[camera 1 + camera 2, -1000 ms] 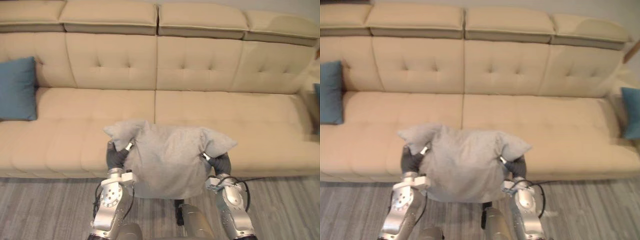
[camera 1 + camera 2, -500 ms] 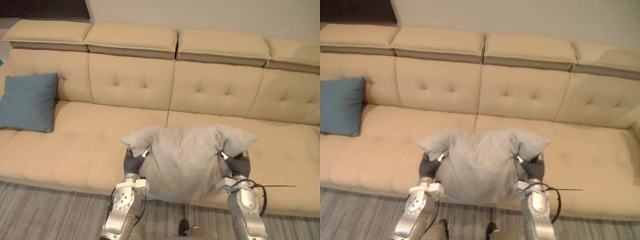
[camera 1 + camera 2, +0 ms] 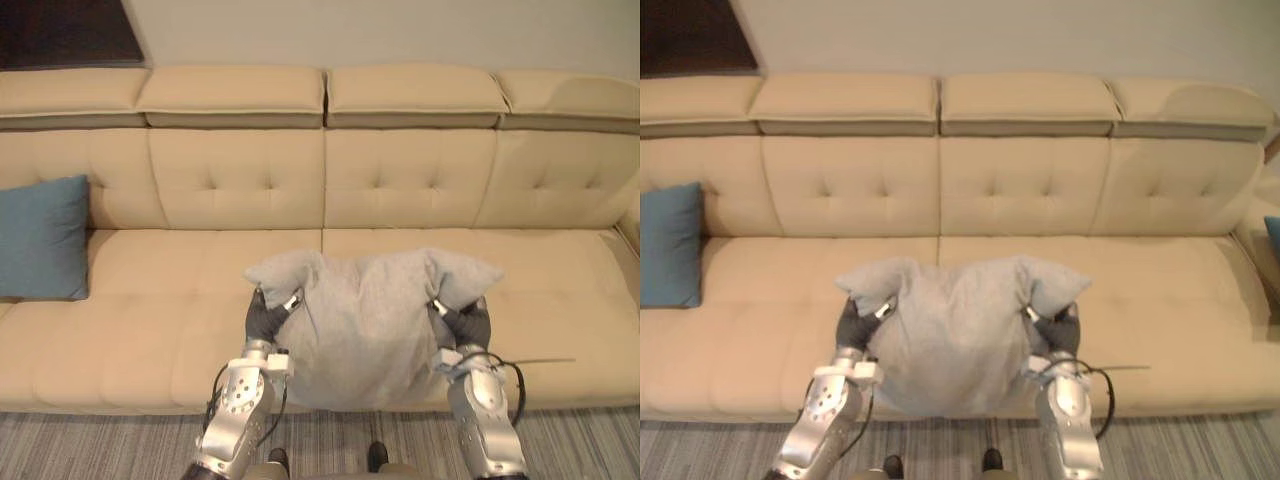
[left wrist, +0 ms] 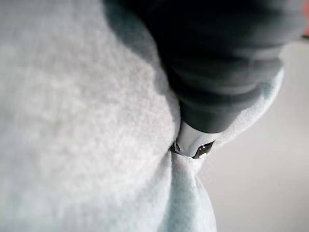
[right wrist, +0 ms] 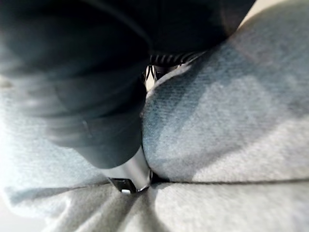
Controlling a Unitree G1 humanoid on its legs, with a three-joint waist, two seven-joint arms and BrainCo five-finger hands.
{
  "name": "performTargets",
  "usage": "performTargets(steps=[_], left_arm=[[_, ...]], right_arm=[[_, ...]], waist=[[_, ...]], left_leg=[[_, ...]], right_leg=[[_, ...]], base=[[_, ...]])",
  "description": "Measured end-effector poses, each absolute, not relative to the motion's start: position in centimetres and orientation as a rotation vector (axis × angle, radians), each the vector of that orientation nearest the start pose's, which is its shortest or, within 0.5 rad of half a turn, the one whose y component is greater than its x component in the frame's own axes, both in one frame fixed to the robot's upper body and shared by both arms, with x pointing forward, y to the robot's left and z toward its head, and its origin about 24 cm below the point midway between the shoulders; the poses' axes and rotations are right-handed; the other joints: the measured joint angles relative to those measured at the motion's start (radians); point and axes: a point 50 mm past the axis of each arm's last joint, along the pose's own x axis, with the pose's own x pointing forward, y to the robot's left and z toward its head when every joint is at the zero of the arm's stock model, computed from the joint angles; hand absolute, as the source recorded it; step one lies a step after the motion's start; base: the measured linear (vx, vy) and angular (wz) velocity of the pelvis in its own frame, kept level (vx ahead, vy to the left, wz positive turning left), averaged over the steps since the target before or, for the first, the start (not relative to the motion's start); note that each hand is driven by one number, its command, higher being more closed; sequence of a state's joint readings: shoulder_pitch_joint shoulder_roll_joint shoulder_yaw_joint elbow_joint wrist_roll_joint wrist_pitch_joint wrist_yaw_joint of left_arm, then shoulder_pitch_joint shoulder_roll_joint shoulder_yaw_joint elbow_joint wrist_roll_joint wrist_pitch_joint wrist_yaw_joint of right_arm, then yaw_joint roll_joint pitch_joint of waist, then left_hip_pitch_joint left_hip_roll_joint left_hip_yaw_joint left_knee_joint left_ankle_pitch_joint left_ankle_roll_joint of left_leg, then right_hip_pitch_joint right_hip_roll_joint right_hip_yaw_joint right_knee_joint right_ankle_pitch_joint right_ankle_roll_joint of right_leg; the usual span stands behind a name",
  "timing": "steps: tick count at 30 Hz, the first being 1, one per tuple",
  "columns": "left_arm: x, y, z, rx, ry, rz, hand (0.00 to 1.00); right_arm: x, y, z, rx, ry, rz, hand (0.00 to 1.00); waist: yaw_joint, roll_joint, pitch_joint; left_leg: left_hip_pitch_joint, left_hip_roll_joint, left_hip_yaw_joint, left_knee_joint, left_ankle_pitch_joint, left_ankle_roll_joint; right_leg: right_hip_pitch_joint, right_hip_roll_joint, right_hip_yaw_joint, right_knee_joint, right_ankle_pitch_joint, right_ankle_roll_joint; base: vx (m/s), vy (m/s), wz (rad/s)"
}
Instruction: Pick up cushions and gather them together orderly.
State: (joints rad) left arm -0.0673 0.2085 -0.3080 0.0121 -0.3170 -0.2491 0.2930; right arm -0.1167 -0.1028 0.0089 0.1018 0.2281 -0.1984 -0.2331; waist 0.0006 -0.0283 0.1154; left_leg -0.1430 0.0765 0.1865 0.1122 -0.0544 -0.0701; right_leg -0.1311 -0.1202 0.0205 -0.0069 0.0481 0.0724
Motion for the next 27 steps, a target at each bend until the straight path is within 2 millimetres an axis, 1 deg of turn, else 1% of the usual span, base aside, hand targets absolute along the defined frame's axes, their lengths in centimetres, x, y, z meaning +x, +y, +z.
performTargets(steps=[1, 2, 3, 4, 5, 6, 7, 8, 9, 10, 11, 12, 13, 14, 16, 18, 20, 21, 23, 25, 26, 27], left_arm=[[26.4, 12.8, 7.7, -0.159, -0.239, -0.004, 1.0], [27.6, 13.0, 9.8, -0.155, -0.322, 0.017, 1.0], [28.2, 13.1, 10.8, -0.15, -0.364, 0.031, 1.0], [29.5, 13.3, 13.5, -0.138, -0.461, 0.064, 1.0], [30.4, 13.4, 15.3, -0.135, -0.52, 0.084, 1.0], [30.9, 13.4, 16.3, -0.13, -0.552, 0.096, 1.0], [32.2, 13.6, 18.9, -0.107, -0.628, 0.121, 1.0], [33.1, 13.7, 20.5, -0.077, -0.672, 0.141, 1.0], [33.6, 13.9, 21.5, -0.066, -0.695, 0.154, 1.0], [34.6, 14.1, 23.8, -0.039, -0.742, 0.18, 1.0], [35.2, 14.6, 26.2, -0.007, -0.795, 0.215, 1.0], [35.4, 14.9, 27.2, 0.01, -0.819, 0.232, 1.0], [35.9, 15.4, 29.5, 0.036, -0.866, 0.277, 1.0], [36.0, 15.6, 31.1, 0.042, -0.894, 0.294, 1.0], [36.3, 16.2, 34.3, 0.048, -0.943, 0.342, 1.0], [36.3, 16.8, 36.6, 0.062, -0.973, 0.374, 1.0], [36.3, 16.9, 37.3, 0.062, -0.979, 0.384, 1.0], [36.5, 17.1, 37.9, 0.064, -0.973, 0.398, 1.0], [36.6, 17.3, 38.3, 0.065, -0.967, 0.409, 1.0], [36.8, 17.3, 38.6, 0.068, -0.963, 0.411, 1.0], [36.7, 17.3, 38.9, 0.066, -0.973, 0.405, 0.0], [36.7, 17.3, 39.0, 0.065, -0.975, 0.405, 0.0]], right_arm=[[28.3, -17.3, 7.6, 0.139, -0.226, -0.209, 1.0], [30.0, -16.8, 9.7, 0.111, -0.295, -0.195, 1.0], [30.8, -16.5, 10.9, 0.112, -0.33, -0.192, 1.0], [32.6, -15.8, 13.7, 0.105, -0.409, -0.195, 1.0], [33.4, -15.6, 15.5, 0.086, -0.461, -0.201, 1.0], [33.8, -15.6, 16.6, 0.074, -0.492, -0.206, 1.0], [35.0, -15.6, 19.4, 0.034, -0.561, -0.222, 1.0], [35.7, -15.7, 21.3, 0.008, -0.604, -0.238, 1.0], [36.1, -15.7, 22.5, -0.006, -0.63, -0.254, 1.0], [36.7, -15.7, 25.0, -0.031, -0.687, -0.28, 1.0], [37.0, -15.5, 27.8, -0.029, -0.746, -0.301, 1.0], [37.0, -15.4, 29.0, -0.033, -0.777, -0.313, 1.0], [36.9, -15.1, 31.9, -0.039, -0.846, -0.341, 1.0], [36.7, -14.9, 33.8, -0.03, -0.886, -0.356, 1.0], [36.3, -14.6, 37.3, -0.017, -0.954, -0.395, 1.0], [36.0, -14.2, 39.5, -0.01, -0.991, -0.42, 1.0], [35.8, -14.1, 40.1, 0.0, -1.0, -0.429, 1.0], [36.0, -14.0, 40.8, 0.003, -0.99, -0.443, 1.0], [36.1, -13.9, 41.2, 0.003, -0.978, -0.453, 1.0], [36.2, -13.9, 41.4, 0.008, -0.968, -0.465, 1.0], [36.1, -13.9, 41.7, 0.013, -0.972, -0.469, 0.0], [36.1, -13.9, 41.8, 0.017, -0.974, -0.473, 0.0]], waist=[[0.001, 0.002, 0.013], [0.004, 0.003, 0.042], [0.006, 0.004, 0.059], [0.013, 0.005, 0.087], [0.019, 0.008, 0.103], [0.023, 0.01, 0.115], [0.029, 0.016, 0.144], [0.031, 0.018, 0.158], [0.031, 0.021, 0.161], [0.03, 0.024, 0.175], [0.029, 0.024, 0.207], [0.028, 0.026, 0.223], [0.021, 0.031, 0.238], [0.013, 0.037, 0.25], [0.006, 0.038, 0.287], [-0.002, 0.039, 0.316], [-0.005, 0.04, 0.323], [-0.006, 0.038, 0.342], [-0.009, 0.038, 0.355], [-0.012, 0.039, 0.356], [-0.012, 0.038, 0.356], [-0.012, 0.038, 0.356]], left_leg=[[-0.029, 0.001, 0.002, 0.008, 0.005, 0.001], [-0.084, 0.006, 0.007, 0.033, 0.006, 0.002], [-0.11, 0.01, 0.009, 0.047, 0.006, 0.002], [-0.188, 0.02, 0.009, 0.088, 0.006, 0.002], [-0.233, 0.027, 0.004, 0.113, 0.006, 0.002], [-0.257, 0.031, -0.002, 0.126, 0.006, 0.002], [-0.299, 0.036, -0.014, 0.15, 0.007, 0.002], [-0.323, 0.036, -0.021, 0.154, 0.014, 0.002], [-0.341, 0.035, -0.028, 0.152, 0.021, 0.002], [-0.371, 0.032, -0.039, 0.15, 0.034, 0.003], [-0.384, 0.032, -0.042, 0.145, 0.045, 0.003], [-0.386, 0.03, -0.043, 0.14, 0.051, 0.004], [-0.418, 0.024, -0.059, 0.129, 0.068, 0.004], [-0.437, 0.019, -0.066, 0.115, 0.084, 0.006], [-0.467, 0.013, -0.073, 0.098, 0.105, 0.006], [-0.504, 0.01, -0.086, 0.096, 0.113, 0.006], [-0.524, 0.009, -0.087, 0.096, 0.115, 0.007], [-0.543, 0.007, -0.087, 0.096, 0.115, 0.007], [-0.563, 0.005, -0.087, 0.096, 0.115, 0.007], [-0.589, 0.003, -0.087, 0.097, 0.115, 0.007], [-0.602, 0.003, -0.086, 0.097, 0.115, 0.007], [-0.606, 0.003, -0.086, 0.097, 0.115, 0.007]], right_leg=[[-0.027, 0.0, 0.003, 0.001, 0.01, 0.0], [-0.075, 0.003, 0.009, 0.002, 0.029, -0.001], [-0.096, 0.006, 0.012, 0.003, 0.036, -0.002], [-0.156, 0.013, 0.015, 0.005, 0.058, -0.003], [-0.19, 0.017, 0.013, 0.008, 0.068, -0.003], [-0.207, 0.019, 0.009, 0.012, 0.071, -0.003], [-0.244, 0.024, 0.002, 0.033, 0.072, -0.003], [-0.268, 0.025, -0.006, 0.043, 0.072, -0.003], [-0.285, 0.024, -0.01, 0.048, 0.072, -0.004], [-0.313, 0.023, -0.02, 0.057, 0.074, -0.005], [-0.329, 0.023, -0.022, 0.06, 0.079, -0.006], [-0.333, 0.023, -0.023, 0.06, 0.081, -0.006], [-0.363, 0.018, -0.04, 0.062, 0.085, -0.006], [-0.383, 0.015, -0.046, 0.062, 0.089, -0.006], [-0.42, 0.01, -0.055, 0.068, 0.094, -0.007], [-0.454, 0.007, -0.064, 0.072, 0.095, -0.008], [-0.474, 0.006, -0.065, 0.073, 0.097, -0.007], [-0.493, 0.003, -0.065, 0.073, 0.098, -0.006], [-0.513, 0.001, -0.064, 0.073, 0.099, -0.004], [-0.541, -0.001, -0.06, 0.073, 0.104, -0.001], [-0.557, -0.001, -0.055, 0.073, 0.107, -0.001], [-0.561, -0.002, -0.053, 0.073, 0.108, -0.001]], base=[[-0.17, -0.02, -0.11], [-0.16, -0.017, -0.1], [-0.18, -0.025, -0.12], [-0.17, -0.036, -0.06], [-0.16, -0.039, 0.0], [-0.13, -0.038, 0.1], [-0.13, -0.034, 0.15], [-0.12, -0.035, 0.18], [-0.1, -0.037, 0.23], [-0.07, -0.036, 0.21], [-0.06, -0.033, 0.17], [-0.06, -0.034, 0.16], [-0.06, -0.03, 0.26], [-0.05, -0.023, 0.29], [-0.03, -0.006, 0.17], [-0.03, -0.004, 0.13], [0.0, -0.002, 0.04], [0.0, 0.0, 0.0], [0.0, 0.0, 0.0], [0.01, 0.003, -0.02], [0.02, 0.007, -0.05], [0.02, 0.005, -0.09]])
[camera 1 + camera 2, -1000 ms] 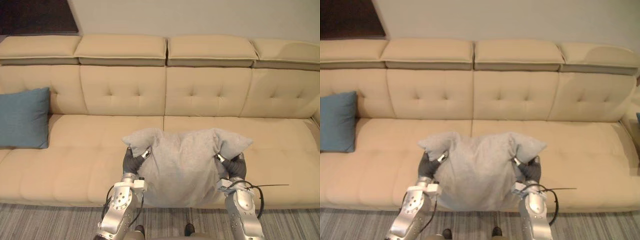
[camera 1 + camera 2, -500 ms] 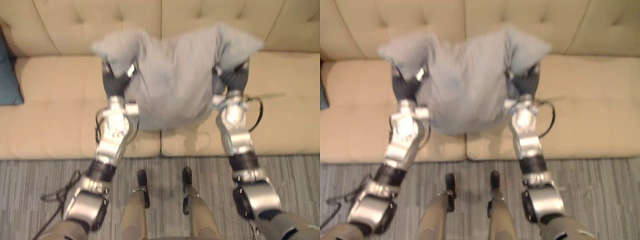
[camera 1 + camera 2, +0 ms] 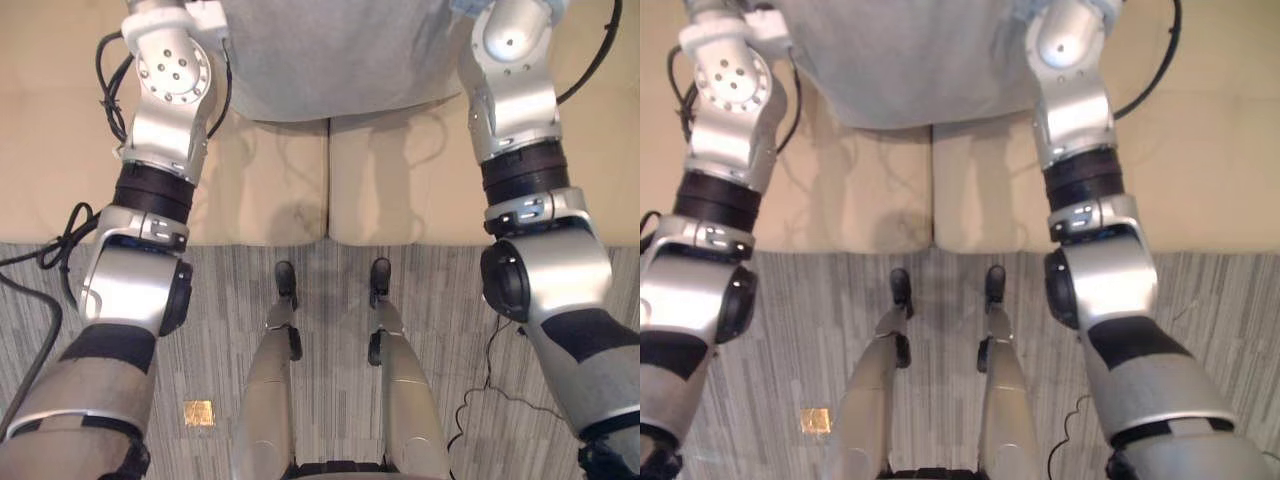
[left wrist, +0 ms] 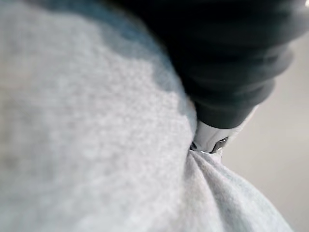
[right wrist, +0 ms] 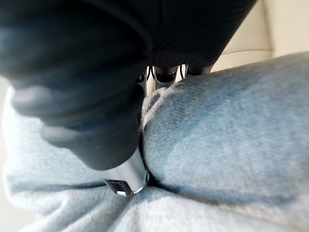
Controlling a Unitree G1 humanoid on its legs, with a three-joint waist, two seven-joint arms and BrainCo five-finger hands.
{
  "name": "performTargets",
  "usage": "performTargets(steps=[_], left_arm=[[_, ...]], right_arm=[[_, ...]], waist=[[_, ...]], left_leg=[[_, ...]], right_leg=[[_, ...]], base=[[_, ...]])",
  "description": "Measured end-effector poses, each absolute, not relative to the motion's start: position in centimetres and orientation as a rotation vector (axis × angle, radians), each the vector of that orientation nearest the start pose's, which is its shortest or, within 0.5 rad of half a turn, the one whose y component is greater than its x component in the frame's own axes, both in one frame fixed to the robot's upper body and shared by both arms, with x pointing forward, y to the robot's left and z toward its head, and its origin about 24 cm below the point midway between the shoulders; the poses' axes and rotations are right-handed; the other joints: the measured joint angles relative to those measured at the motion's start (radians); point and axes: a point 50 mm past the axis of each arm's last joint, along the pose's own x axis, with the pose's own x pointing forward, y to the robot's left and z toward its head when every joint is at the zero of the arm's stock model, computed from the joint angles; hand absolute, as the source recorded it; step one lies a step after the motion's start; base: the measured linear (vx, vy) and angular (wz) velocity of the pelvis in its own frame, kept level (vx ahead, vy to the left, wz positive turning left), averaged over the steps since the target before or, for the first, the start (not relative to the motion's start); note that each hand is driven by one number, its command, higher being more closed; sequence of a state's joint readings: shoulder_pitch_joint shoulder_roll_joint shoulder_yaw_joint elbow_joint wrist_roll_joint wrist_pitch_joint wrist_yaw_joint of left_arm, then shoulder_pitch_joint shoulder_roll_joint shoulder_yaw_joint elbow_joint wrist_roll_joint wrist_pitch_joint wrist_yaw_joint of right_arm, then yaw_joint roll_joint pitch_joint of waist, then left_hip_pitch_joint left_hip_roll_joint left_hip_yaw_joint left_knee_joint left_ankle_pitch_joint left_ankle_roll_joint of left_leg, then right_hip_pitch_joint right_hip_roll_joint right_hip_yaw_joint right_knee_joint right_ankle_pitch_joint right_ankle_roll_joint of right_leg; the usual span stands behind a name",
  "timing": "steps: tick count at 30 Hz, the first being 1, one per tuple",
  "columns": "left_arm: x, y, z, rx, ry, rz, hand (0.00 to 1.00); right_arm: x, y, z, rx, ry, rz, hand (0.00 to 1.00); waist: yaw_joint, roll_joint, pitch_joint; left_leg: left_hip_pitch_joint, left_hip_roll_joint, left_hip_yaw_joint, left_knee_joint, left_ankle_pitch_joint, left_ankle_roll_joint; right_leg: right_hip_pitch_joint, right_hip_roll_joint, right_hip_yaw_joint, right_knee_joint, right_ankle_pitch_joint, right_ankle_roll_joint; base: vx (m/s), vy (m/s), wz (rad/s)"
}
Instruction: Pick up cushions and gather them together orderly.
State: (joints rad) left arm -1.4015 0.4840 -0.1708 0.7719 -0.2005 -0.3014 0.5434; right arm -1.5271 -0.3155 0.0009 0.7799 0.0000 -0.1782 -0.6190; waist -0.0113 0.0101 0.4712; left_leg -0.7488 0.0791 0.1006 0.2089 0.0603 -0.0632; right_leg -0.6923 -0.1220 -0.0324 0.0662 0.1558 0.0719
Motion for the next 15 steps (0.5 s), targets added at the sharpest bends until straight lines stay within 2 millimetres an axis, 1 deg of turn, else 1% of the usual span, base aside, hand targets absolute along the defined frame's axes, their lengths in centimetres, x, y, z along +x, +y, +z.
performTargets(steps=[2, 4, 6, 9, 12, 15], left_arm=[[36.7, 17.9, 39.3, 0.038, -0.977, 0.426, 0.0], [36.8, 18.2, 39.4, 0.014, -0.967, 0.432, 0.0], [36.8, 18.2, 39.5, 0.008, -0.966, 0.432, 0.0], [37.0, 18.6, 39.4, 0.002, -0.947, 0.413, 0.0], [36.7, 19.9, 39.8, -0.006, -0.948, 0.412, 0.0], [36.1, 22.3, 40.5, -0.087, -0.947, 0.403, 0.0]], right_arm=[[35.8, -14.1, 42.4, 0.042, -0.982, -0.492, 0.0], [35.9, -14.5, 42.5, 0.065, -0.97, -0.506, 0.0], [35.9, -14.5, 42.4, 0.069, -0.969, -0.508, 0.0], [36.0, -14.9, 42.4, 0.118, -0.953, -0.502, 0.0], [35.9, -16.4, 42.5, 0.177, -0.939, -0.513, 0.0], [35.6, -19.7, 42.9, 0.244, -0.932, -0.461, 0.0]], waist=[[-0.001, -0.001, 0.0], [0.0, -0.001, 0.0], [0.0, -0.001, 0.0], [0.003, -0.001, 0.0], [0.004, -0.001, 0.0], [0.007, -0.001, 0.0]], left_leg=[[-0.003, 0.001, 0.0, 0.002, 0.0, 0.0], [-0.003, 0.001, 0.0, 0.003, -0.001, -0.001], [-0.004, 0.002, 0.002, 0.003, -0.001, -0.001], [-0.005, 0.003, 0.005, 0.003, -0.001, -0.001], [-0.01, 0.003, 0.008, 0.004, -0.001, -0.001], [-0.018, 0.008, 0.009, 0.009, -0.001, -0.001]], right_leg=[[-0.007, -0.001, 0.011, 0.0, 0.002, 0.003], [-0.008, -0.001, 0.015, 0.0, 0.003, 0.003], [-0.01, 0.0, 0.019, 0.0, 0.003, 0.003], [-0.017, 0.0, 0.031, 0.001, 0.003, 0.003], [-0.026, 0.001, 0.036, 0.006, 0.003, 0.004], [-0.039, 0.002, 0.037, 0.02, 0.004, 0.005]], base=[[0.03, -0.006, -0.09], [0.02, -0.018, -0.05], [0.02, -0.02, -0.05], [0.01, -0.019, -0.06], [-0.01, -0.009, -0.02], [-0.02, -0.01, -0.02]])
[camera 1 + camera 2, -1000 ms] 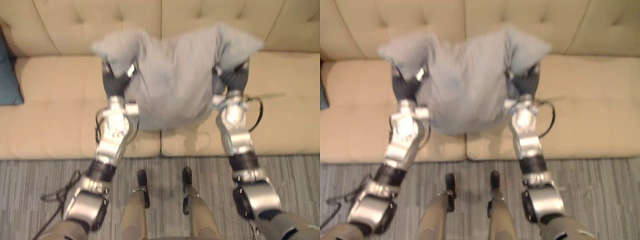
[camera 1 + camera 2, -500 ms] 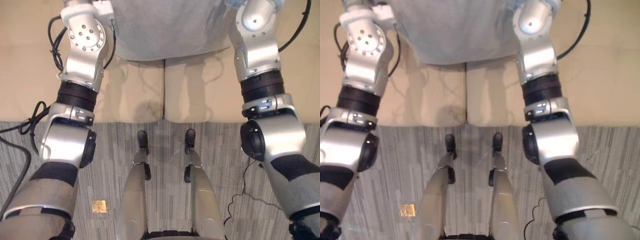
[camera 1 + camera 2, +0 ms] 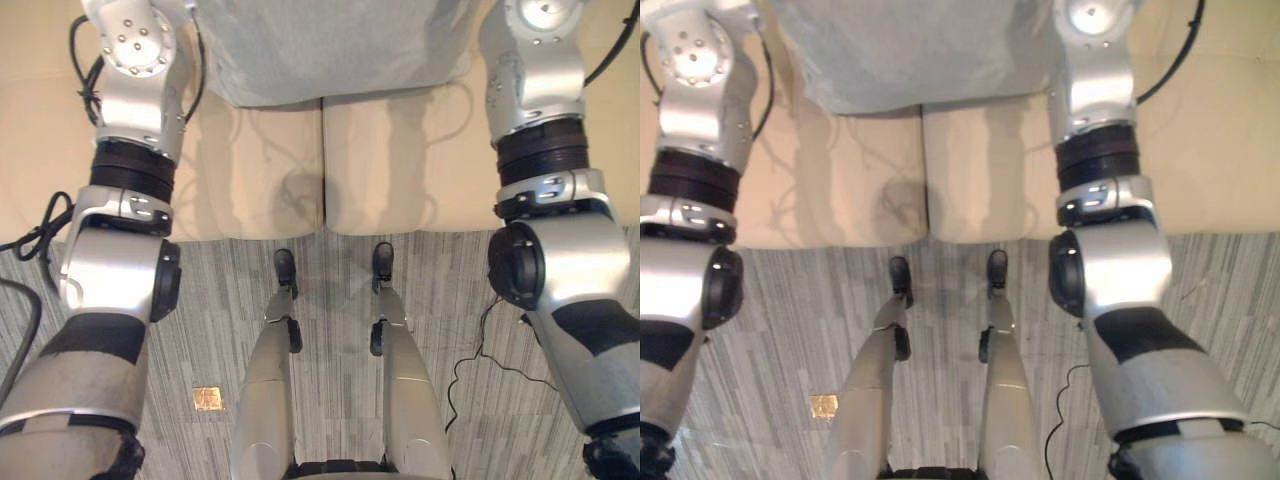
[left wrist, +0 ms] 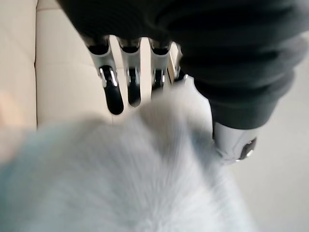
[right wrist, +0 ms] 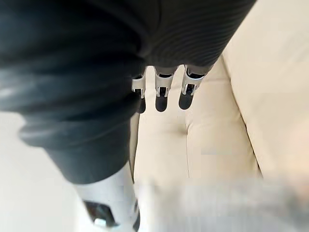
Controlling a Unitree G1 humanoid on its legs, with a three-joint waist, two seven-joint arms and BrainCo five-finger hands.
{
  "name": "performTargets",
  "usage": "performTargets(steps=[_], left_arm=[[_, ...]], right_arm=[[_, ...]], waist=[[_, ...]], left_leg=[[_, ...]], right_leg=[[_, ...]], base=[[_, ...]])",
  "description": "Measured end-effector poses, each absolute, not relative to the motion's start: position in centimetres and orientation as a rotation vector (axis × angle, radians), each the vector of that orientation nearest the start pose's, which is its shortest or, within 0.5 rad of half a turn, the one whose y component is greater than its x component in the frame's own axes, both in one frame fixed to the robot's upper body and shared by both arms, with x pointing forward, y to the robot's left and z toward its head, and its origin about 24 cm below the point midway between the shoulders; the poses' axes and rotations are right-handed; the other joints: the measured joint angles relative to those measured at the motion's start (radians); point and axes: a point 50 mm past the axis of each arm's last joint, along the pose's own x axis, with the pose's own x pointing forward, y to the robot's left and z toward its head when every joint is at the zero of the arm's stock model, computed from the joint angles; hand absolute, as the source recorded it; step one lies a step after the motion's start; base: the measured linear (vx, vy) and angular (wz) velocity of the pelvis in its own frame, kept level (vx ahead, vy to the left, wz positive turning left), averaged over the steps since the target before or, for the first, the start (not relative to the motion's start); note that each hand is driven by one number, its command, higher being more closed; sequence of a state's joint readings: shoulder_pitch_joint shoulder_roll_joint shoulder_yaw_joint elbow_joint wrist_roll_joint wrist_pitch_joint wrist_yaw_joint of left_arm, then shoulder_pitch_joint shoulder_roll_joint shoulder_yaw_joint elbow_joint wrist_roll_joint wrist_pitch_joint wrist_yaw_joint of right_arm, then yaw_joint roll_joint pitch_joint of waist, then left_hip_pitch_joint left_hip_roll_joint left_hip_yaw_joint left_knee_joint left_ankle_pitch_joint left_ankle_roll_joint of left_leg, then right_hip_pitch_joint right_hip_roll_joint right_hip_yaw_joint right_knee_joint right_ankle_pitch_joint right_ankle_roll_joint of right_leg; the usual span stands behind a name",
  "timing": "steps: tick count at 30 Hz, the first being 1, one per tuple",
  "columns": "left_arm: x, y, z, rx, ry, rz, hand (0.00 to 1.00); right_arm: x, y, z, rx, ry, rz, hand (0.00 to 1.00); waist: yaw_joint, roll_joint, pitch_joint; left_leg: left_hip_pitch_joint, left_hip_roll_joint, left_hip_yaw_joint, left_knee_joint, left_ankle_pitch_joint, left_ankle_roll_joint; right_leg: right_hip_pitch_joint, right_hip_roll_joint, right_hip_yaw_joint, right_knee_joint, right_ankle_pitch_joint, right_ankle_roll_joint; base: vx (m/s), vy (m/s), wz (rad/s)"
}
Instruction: Pick up cushions and gather them together orderly.
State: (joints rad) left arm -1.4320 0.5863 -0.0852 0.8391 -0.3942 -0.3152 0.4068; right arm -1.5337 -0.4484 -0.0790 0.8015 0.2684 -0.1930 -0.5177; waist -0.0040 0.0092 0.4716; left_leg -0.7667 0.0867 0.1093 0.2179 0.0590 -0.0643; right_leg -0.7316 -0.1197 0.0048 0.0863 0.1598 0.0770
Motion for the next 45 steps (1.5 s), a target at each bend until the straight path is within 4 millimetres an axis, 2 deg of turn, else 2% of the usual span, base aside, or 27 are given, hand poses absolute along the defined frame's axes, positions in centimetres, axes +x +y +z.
performTargets(steps=[3, 7, 10, 11, 12, 14, 15, 17, 18, 20, 21, 23, 24, 25, 29, 30, 32, 33, 37, 41, 45], left_arm=[[35.5, 24.5, 40.8, -0.21, -0.953, 0.406, 0.0], [35.0, 26.4, 39.6, -0.319, -0.955, 0.394, 0.0], [34.8, 27.1, 36.2, -0.36, -0.928, 0.384, 0.0], [34.7, 27.0, 34.6, -0.369, -0.918, 0.377, 0.0], [34.6, 27.0, 33.9, -0.37, -0.913, 0.374, 0.0], [34.3, 26.3, 28.6, -0.336, -0.837, 0.36, 0.0], [34.2, 26.1, 27.4, -0.322, -0.814, 0.358, 0.0], [33.6, 24.4, 19.8, -0.304, -0.636, 0.349, 0.0], [33.2, 23.9, 17.8, -0.297, -0.581, 0.347, 0.0], [31.4, 21.1, 10.1, -0.263, -0.335, 0.293, 0.0], [30.8, 20.4, 8.4, -0.254, -0.276, 0.272, 0.0], [28.2, 18.3, 3.2, -0.218, -0.085, 0.196, 0.0], [27.5, 18.0, 2.0, -0.199, -0.035, 0.181, 0.0], [25.9, 17.7, -0.6, -0.15, 0.073, 0.155, 0.0], [20.6, 17.8, -7.8, -0.063, 0.415, 0.146, 0.0], [18.4, 17.9, -10.1, -0.028, 0.546, 0.137, 0.0], [17.0, 18.1, -11.4, -0.011, 0.622, 0.14, 0.0], [15.4, 18.4, -12.5, 0.01, 0.7, 0.147, 0.0], [13.5, 18.8, -13.6, 0.039, 0.787, 0.151, 0.0], [12.6, 19.1, -14.0, 0.045, 0.821, 0.162, 0.0], [13.2, 19.3, -13.8, 0.04, 0.806, 0.178, 0.0]], right_arm=[[35.7, -22.7, 41.8, 0.248, -0.901, -0.444, 0.0], [35.6, -23.6, 39.9, 0.279, -0.894, -0.382, 0.0], [35.3, -23.8, 37.3, 0.269, -0.888, -0.345, 0.0], [34.9, -24.4, 35.8, 0.272, -0.89, -0.346, 0.0], [34.7, -24.6, 35.1, 0.271, -0.888, -0.349, 0.0], [33.7, -25.9, 30.1, 0.264, -0.845, -0.371, 0.0], [33.5, -26.1, 28.8, 0.261, -0.825, -0.377, 0.0], [32.4, -26.5, 21.7, 0.252, -0.671, -0.415, 0.0], [32.0, -26.3, 19.8, 0.239, -0.623, -0.419, 0.0], [30.1, -25.1, 12.8, 0.199, -0.423, -0.416, 0.0], [29.5, -24.8, 11.0, 0.187, -0.368, -0.415, 0.0], [26.7, -23.7, 5.5, 0.155, -0.176, -0.408, 0.0], [26.0, -23.4, 4.2, 0.141, -0.125, -0.404, 0.0], [24.4, -23.0, 1.3, 0.116, -0.007, -0.394, 0.0], [19.8, -21.4, -6.1, 0.087, 0.338, -0.355, 0.0], [17.8, -20.8, -8.7, 0.073, 0.481, -0.342, 0.0], [16.8, -20.5, -10.1, 0.059, 0.563, -0.326, 0.0], [15.7, -20.3, -11.3, 0.057, 0.64, -0.32, 0.0], [14.2, -20.1, -12.6, 0.065, 0.734, -0.317, 0.0], [14.0, -19.9, -13.0, 0.071, 0.765, -0.304, 0.0], [14.6, -19.5, -13.0, 0.065, 0.759, -0.28, 0.0]], waist=[[0.009, 0.0, 0.0], [0.017, 0.0, 0.0], [0.026, -0.001, -0.001], [0.03, -0.001, -0.002], [0.031, -0.001, -0.002], [0.032, -0.003, -0.004], [0.032, -0.003, -0.006], [0.035, -0.006, -0.015], [0.036, -0.007, -0.023], [0.043, -0.012, -0.057], [0.045, -0.013, -0.061], [0.053, -0.016, -0.07], [0.054, -0.018, -0.08], [0.054, -0.024, -0.118], [0.054, -0.037, -0.253], [0.053, -0.04, -0.293], [0.053, -0.042, -0.315], [0.052, -0.043, -0.328], [0.051, -0.044, -0.34], [0.055, -0.046, -0.356], [0.052, -0.049, -0.357]], left_leg=[[-0.001, 0.011, 0.0, 0.019, -0.001, -0.001], [0.015, 0.025, 0.0, 0.039, -0.007, -0.006], [0.072, 0.029, 0.004, 0.029, -0.006, -0.007], [0.098, 0.03, 0.005, 0.025, -0.007, -0.009], [0.11, 0.031, 0.005, 0.022, -0.008, -0.009], [0.181, 0.027, 0.002, -0.011, -0.007, -0.011], [0.194, 0.027, -0.002, -0.015, -0.007, -0.012], [0.259, 0.025, -0.011, -0.047, -0.005, -0.016], [0.269, 0.025, -0.012, -0.051, -0.006, -0.017], [0.304, 0.025, -0.016, -0.066, -0.011, -0.023], [0.318, 0.025, -0.017, -0.066, -0.014, -0.023], [0.383, 0.027, -0.022, -0.057, -0.035, -0.026], [0.397, 0.027, -0.022, -0.056, -0.041, -0.026], [0.424, 0.026, -0.022, -0.057, -0.052, -0.027], [0.512, 0.025, -0.023, -0.069, -0.081, -0.033], [0.554, 0.023, -0.02, -0.094, -0.084, -0.036], [0.583, 0.021, -0.014, -0.114, -0.082, -0.036], [0.615, 0.02, -0.01, -0.137, -0.077, -0.035], [0.675, 0.011, -0.006, -0.171, -0.071, -0.036], [0.724, 0.005, 0.029, -0.185, -0.073, -0.035], [0.712, 0.011, 0.048, -0.139, -0.096, -0.028]], right_leg=[[0.0, 0.006, -0.003, 0.021, 0.0, 0.0], [0.02, 0.017, -0.003, 0.034, -0.001, -0.001], [0.071, 0.022, -0.003, 0.03, -0.008, -0.003], [0.095, 0.023, -0.004, 0.03, -0.014, -0.003], [0.107, 0.023, -0.005, 0.029, -0.016, -0.002], [0.17, 0.021, -0.02, 0.025, -0.03, -0.007], [0.183, 0.021, -0.023, 0.022, -0.033, -0.007], [0.248, 0.022, -0.037, 0.01, -0.046, -0.009], [0.257, 0.021, -0.041, 0.01, -0.052, -0.009], [0.29, 0.019, -0.052, 0.011, -0.07, -0.011], [0.304, 0.019, -0.055, 0.011, -0.076, -0.011], [0.371, 0.019, -0.062, 0.023, -0.103, -0.011], [0.384, 0.019, -0.063, 0.031, -0.111, -0.01], [0.405, 0.018, -0.065, 0.041, -0.129, -0.011], [0.485, 0.014, -0.073, 0.048, -0.172, -0.005], [0.517, 0.013, -0.073, 0.044, -0.185, -0.002], [0.535, 0.012, -0.07, 0.036, -0.19, 0.002], [0.561, 0.012, -0.069, 0.02, -0.19, 0.003], [0.609, 0.012, -0.061, 0.002, -0.188, 0.003], [0.631, 0.013, -0.019, -0.006, -0.175, 0.008], [0.609, 0.012, -0.004, 0.037, -0.172, 0.014]], base=[[-0.04, -0.012, -0.02], [-0.04, -0.03, -0.04], [-0.02, -0.049, -0.05], [-0.01, -0.044, -0.02], [0.0, -0.055, 0.04], [0.01, -0.061, 0.1], [0.04, -0.065, 0.15], [0.04, -0.048, 0.15], [0.05, -0.044, 0.1], [0.06, -0.044, 0.09], [0.07, -0.031, 0.09], [0.08, -0.027, 0.07], [0.08, -0.022, 0.04], [0.1, -0.013, 0.02], [0.12, -0.001, 0.02], [0.1, 0.009, -0.02], [0.07, 0.011, -0.07], [0.05, 0.011, -0.06], [0.04, 0.018, -0.06], [0.04, 0.025, -0.28], [-0.02, 0.02, -0.19]])
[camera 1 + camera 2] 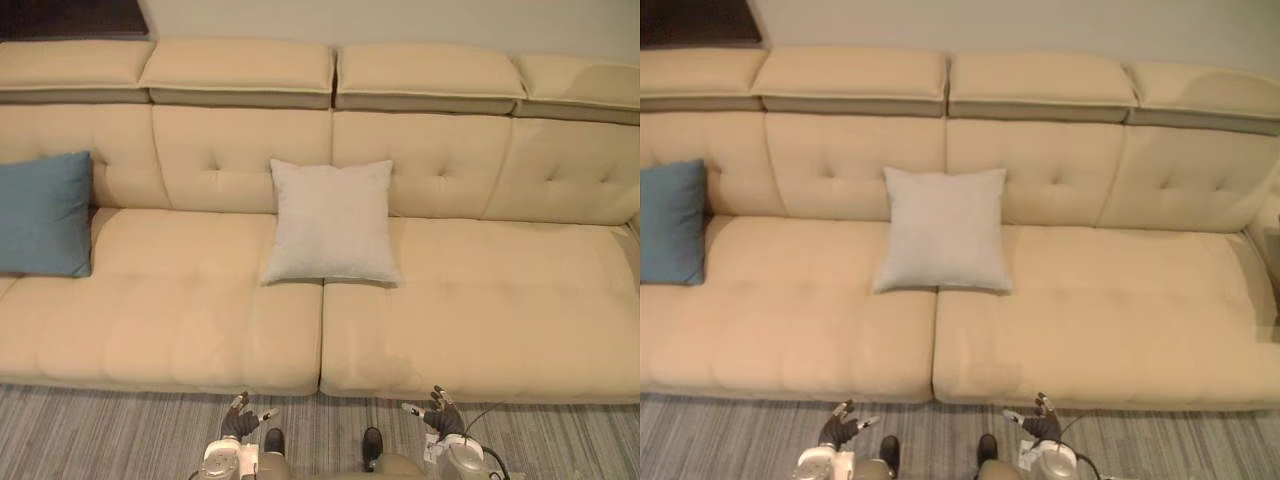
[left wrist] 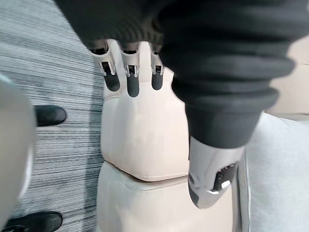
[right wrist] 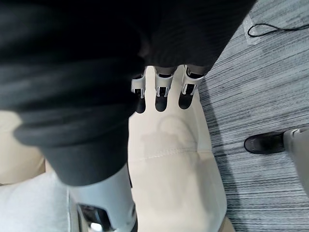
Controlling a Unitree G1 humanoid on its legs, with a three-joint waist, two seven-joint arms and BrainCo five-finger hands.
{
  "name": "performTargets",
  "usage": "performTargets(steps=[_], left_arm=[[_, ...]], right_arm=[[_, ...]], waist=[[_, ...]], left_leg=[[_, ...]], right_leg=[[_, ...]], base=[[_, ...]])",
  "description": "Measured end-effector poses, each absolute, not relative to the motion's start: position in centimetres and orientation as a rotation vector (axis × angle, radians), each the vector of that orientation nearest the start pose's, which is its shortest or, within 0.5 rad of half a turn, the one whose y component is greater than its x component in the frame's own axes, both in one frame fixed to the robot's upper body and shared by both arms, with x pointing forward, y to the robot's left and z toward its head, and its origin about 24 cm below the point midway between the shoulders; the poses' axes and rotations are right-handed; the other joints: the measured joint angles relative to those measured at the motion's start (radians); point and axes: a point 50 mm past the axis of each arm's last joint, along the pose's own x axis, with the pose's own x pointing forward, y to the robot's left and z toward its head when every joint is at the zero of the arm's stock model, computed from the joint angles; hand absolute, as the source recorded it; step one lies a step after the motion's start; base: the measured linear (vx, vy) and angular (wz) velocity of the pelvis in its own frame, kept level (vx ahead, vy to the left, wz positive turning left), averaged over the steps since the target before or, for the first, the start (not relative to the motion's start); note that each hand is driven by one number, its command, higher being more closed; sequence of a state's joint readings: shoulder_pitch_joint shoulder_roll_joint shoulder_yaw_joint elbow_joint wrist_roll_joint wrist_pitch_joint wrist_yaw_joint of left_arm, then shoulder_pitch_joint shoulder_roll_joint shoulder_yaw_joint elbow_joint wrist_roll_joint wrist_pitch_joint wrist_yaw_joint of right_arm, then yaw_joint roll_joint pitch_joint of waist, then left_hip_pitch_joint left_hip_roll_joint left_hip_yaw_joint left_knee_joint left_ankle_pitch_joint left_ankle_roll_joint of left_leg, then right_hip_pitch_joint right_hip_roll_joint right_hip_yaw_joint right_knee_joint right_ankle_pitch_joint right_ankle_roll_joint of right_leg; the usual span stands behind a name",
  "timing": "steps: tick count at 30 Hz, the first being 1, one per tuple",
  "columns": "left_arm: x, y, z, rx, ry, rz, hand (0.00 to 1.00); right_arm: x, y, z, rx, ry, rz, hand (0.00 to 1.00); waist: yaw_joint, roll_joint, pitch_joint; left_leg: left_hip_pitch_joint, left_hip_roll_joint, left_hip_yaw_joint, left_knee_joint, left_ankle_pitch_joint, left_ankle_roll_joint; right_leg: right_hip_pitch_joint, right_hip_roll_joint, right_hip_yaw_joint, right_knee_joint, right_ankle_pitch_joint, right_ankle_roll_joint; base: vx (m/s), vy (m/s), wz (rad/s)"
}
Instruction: Pick up cushions and gather them together orderly.
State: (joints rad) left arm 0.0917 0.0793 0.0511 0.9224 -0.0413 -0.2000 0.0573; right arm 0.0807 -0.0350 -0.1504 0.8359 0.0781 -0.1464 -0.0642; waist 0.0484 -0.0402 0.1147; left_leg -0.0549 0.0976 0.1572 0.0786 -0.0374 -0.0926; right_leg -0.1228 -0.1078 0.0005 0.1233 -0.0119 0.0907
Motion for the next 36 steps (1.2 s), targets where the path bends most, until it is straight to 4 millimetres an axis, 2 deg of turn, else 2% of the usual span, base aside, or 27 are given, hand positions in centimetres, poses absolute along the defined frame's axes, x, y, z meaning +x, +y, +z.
performTargets(steps=[1, 2, 3, 4, 5, 6, 7, 8, 9, 10, 11, 12, 14, 15, 16, 17, 18, 19, 20, 22, 25, 30, 31, 35, 36], left_arm=[[13.8, 19.1, -13.6, 0.037, 0.788, 0.175, 0.0], [14.4, 19.0, -13.4, 0.021, 0.766, 0.186, 0.0], [14.4, 19.0, -13.3, 0.016, 0.764, 0.196, 0.0], [14.4, 19.3, -13.3, 0.02, 0.764, 0.206, 0.0], [14.1, 19.6, -13.3, 0.017, 0.77, 0.224, 0.0], [13.9, 19.8, -13.3, 0.018, 0.769, 0.232, 0.0], [14.0, 19.8, -13.1, 0.017, 0.759, 0.241, 0.0], [13.9, 19.3, -13.3, -0.007, 0.766, 0.254, 0.0], [13.7, 18.8, -13.4, -0.025, 0.773, 0.255, 0.0], [13.8, 18.4, -13.4, -0.049, 0.766, 0.263, 0.0], [13.8, 18.3, -13.4, -0.054, 0.769, 0.264, 0.0], [14.2, 17.4, -13.5, -0.077, 0.776, 0.249, 0.0], [14.1, 17.3, -13.7, -0.081, 0.784, 0.251, 0.0], [13.9, 17.3, -13.7, -0.079, 0.788, 0.256, 0.0], [13.9, 17.4, -13.7, -0.079, 0.788, 0.257, 0.0], [13.9, 17.7, -13.7, -0.072, 0.788, 0.264, 0.0], [14.0, 17.8, -13.6, -0.073, 0.784, 0.268, 0.0], [14.1, 17.9, -13.6, -0.077, 0.78, 0.275, 0.0], [13.8, 18.0, -13.7, -0.082, 0.791, 0.286, 0.0], [13.5, 18.1, -13.8, -0.104, 0.795, 0.312, 0.0], [13.1, 19.0, -13.8, -0.091, 0.801, 0.334, 0.0], [13.4, 18.9, -14.0, -0.088, 0.814, 0.329, 0.0], [13.3, 19.0, -14.1, -0.086, 0.824, 0.328, 0.0], [12.9, 19.3, -14.4, -0.07, 0.856, 0.323, 0.0], [12.9, 19.2, -14.5, -0.069, 0.867, 0.319, 0.0]], right_arm=[[14.6, -19.4, -13.0, 0.06, 0.767, -0.274, 0.0], [15.3, -19.1, -12.8, 0.063, 0.752, -0.266, 0.0], [15.5, -18.9, -12.8, 0.068, 0.751, -0.264, 0.0], [15.2, -18.2, -13.0, 0.085, 0.759, -0.264, 0.0], [14.8, -17.7, -13.2, 0.099, 0.776, -0.259, 0.0], [14.8, -17.4, -13.3, 0.101, 0.778, -0.253, 0.0], [15.3, -17.4, -13.1, 0.094, 0.766, -0.242, 0.0], [16.1, -17.6, -12.7, 0.082, 0.744, -0.239, 0.0], [16.4, -17.8, -12.5, 0.077, 0.732, -0.241, 0.0], [17.2, -18.0, -12.1, 0.067, 0.709, -0.247, 0.0], [17.5, -18.1, -12.0, 0.063, 0.702, -0.248, 0.0], [17.8, -18.9, -11.8, 0.044, 0.693, -0.26, 0.0], [17.1, -19.0, -12.1, 0.042, 0.716, -0.27, 0.0], [16.0, -19.2, -12.6, 0.036, 0.752, -0.286, 0.0], [16.0, -19.2, -12.6, 0.036, 0.753, -0.286, 0.0], [16.0, -19.1, -12.6, 0.04, 0.755, -0.287, 0.0], [16.0, -19.1, -12.6, 0.04, 0.754, -0.288, 0.0], [15.9, -19.1, -12.7, 0.037, 0.758, -0.291, 0.0], [15.7, -19.4, -12.7, 0.035, 0.761, -0.303, 0.0], [15.6, -19.6, -12.8, 0.045, 0.768, -0.322, 0.0], [14.5, -18.6, -13.6, 0.081, 0.826, -0.321, 0.0], [14.3, -18.5, -13.7, 0.117, 0.83, -0.352, 0.0], [14.3, -18.5, -13.8, 0.128, 0.831, -0.362, 0.0], [14.8, -18.3, -13.6, 0.152, 0.821, -0.373, 0.0], [15.7, -18.2, -13.5, 0.146, 0.818, -0.358, 0.0]], waist=[[0.002, 0.004, -0.001], [0.012, 0.016, -0.004], [0.011, 0.016, -0.004], [0.006, 0.005, -0.001], [0.01, -0.022, -0.017], [0.014, -0.033, -0.024], [0.025, -0.045, -0.028], [0.052, -0.02, -0.031], [0.064, -0.007, -0.036], [0.069, 0.003, -0.039], [0.069, 0.008, -0.036], [0.064, 0.039, -0.012], [0.063, 0.046, -0.01], [0.062, 0.051, -0.011], [0.062, 0.05, -0.011], [0.06, 0.031, -0.007], [0.059, 0.024, -0.004], [0.061, 0.024, -0.003], [0.059, 0.025, -0.004], [0.059, 0.033, -0.006], [0.057, 0.004, -0.017], [0.047, -0.002, -0.021], [0.047, -0.004, -0.023], [0.045, 0.009, -0.025], [0.05, 0.017, -0.024]], left_leg=[[-0.035, 0.01, 0.003, 0.046, -0.013, 0.013], [-0.064, 0.039, 0.013, 0.053, -0.012, 0.019], [-0.07, 0.039, 0.012, 0.061, -0.011, 0.018], [-0.068, 0.029, -0.004, 0.089, -0.01, 0.019], [-0.082, 0.015, -0.01, 0.115, -0.01, 0.019], [-0.095, 0.01, -0.01, 0.13, -0.01, 0.019], [-0.125, 0.012, -0.004, 0.156, -0.007, 0.013], [-0.136, 0.033, 0.006, 0.137, 0.013, 0.005], [-0.144, 0.044, 0.014, 0.123, 0.025, 0.014], [-0.171, 0.049, 0.023, 0.097, 0.057, 0.017], [-0.181, 0.049, 0.021, 0.091, 0.068, 0.007], [-0.192, 0.057, 0.004, 0.059, 0.11, -0.002], [-0.182, 0.058, -0.003, 0.024, 0.134, -0.008], [-0.163, 0.059, -0.005, -0.012, 0.135, -0.015], [-0.162, 0.059, -0.005, -0.014, 0.133, -0.017], [-0.166, 0.05, -0.006, -0.016, 0.107, -0.037], [-0.17, 0.048, -0.014, 0.005, 0.107, -0.031], [-0.171, 0.026, -0.052, 0.107, 0.082, -0.018], [-0.172, 0.009, -0.099, 0.182, -0.005, -0.009], [-0.164, -0.008, -0.125, 0.206, -0.072, -0.016], [-0.155, -0.028, -0.077, 0.201, -0.092, 0.008], [-0.133, -0.06, -0.07, 0.183, -0.109, 0.023], [-0.121, -0.057, -0.05, 0.188, -0.12, 0.018], [-0.102, -0.019, 0.004, 0.243, -0.167, 0.013], [-0.101, 0.002, -0.008, 0.254, -0.178, 0.02]], right_leg=[[-0.029, 0.005, 0.0, 0.026, 0.025, 0.037], [-0.062, 0.01, -0.013, 0.128, -0.013, 0.046], [-0.085, 0.003, -0.024, 0.218, -0.062, 0.035], [-0.107, -0.032, -0.056, 0.502, -0.161, 0.052], [-0.078, -0.062, -0.067, 0.615, -0.189, 0.071], [-0.062, -0.075, -0.077, 0.627, -0.197, 0.075], [-0.048, -0.079, -0.113, 0.558, -0.241, 0.075], [-0.035, -0.05, -0.148, 0.469, -0.248, 0.064], [-0.023, -0.035, -0.156, 0.415, -0.249, 0.056], [-0.004, -0.014, -0.163, 0.31, -0.265, 0.005], [-0.001, -0.011, -0.165, 0.282, -0.274, -0.012], [0.007, 0.002, -0.183, 0.222, -0.263, -0.046], [0.006, 0.005, -0.195, 0.223, -0.258, -0.049], [0.006, 0.007, -0.208, 0.218, -0.246, -0.058], [0.006, 0.007, -0.208, 0.216, -0.244, -0.058], [0.003, -0.008, -0.203, 0.182, -0.221, -0.069], [0.002, -0.015, -0.198, 0.175, -0.216, -0.068], [-0.002, -0.025, -0.176, 0.161, -0.196, -0.063], [-0.012, -0.034, -0.153, 0.163, -0.188, -0.051], [-0.019, -0.034, -0.106, 0.163, -0.179, -0.03], [-0.008, -0.052, -0.076, 0.097, -0.139, -0.001], [0.018, -0.065, -0.034, 0.02, -0.095, 0.0], [0.019, -0.062, -0.014, 0.011, -0.084, 0.013], [0.01, -0.012, 0.074, -0.012, -0.046, 0.005], [-0.03, 0.022, 0.085, -0.014, 0.007, -0.019]], base=[[-0.1, 0.024, -0.05], [-0.12, 0.03, -0.04], [-0.08, -0.007, 0.16], [-0.08, -0.095, 0.4], [-0.07, -0.139, 0.45], [-0.13, -0.2, 0.25], [-0.18, -0.129, -0.24], [-0.2, -0.104, -0.45], [-0.21, -0.083, -0.53], [-0.17, -0.093, -0.22], [-0.31, -0.099, 0.01], [-0.28, -0.046, 0.17], [-0.27, -0.013, 0.18], [-0.19, -0.001, 0.08], [-0.24, 0.057, 0.01], [-0.09, 0.056, -0.07], [-0.16, 0.139, -0.27], [-0.1, 0.161, -0.4], [-0.12, 0.205, -0.46], [-0.05, 0.193, -0.49], [0.0, 0.177, -0.42], [0.07, 0.104, -0.25], [0.09, 0.028, -0.48], [0.16, 0.01, -0.94], [0.16, -0.019, -2.14]])
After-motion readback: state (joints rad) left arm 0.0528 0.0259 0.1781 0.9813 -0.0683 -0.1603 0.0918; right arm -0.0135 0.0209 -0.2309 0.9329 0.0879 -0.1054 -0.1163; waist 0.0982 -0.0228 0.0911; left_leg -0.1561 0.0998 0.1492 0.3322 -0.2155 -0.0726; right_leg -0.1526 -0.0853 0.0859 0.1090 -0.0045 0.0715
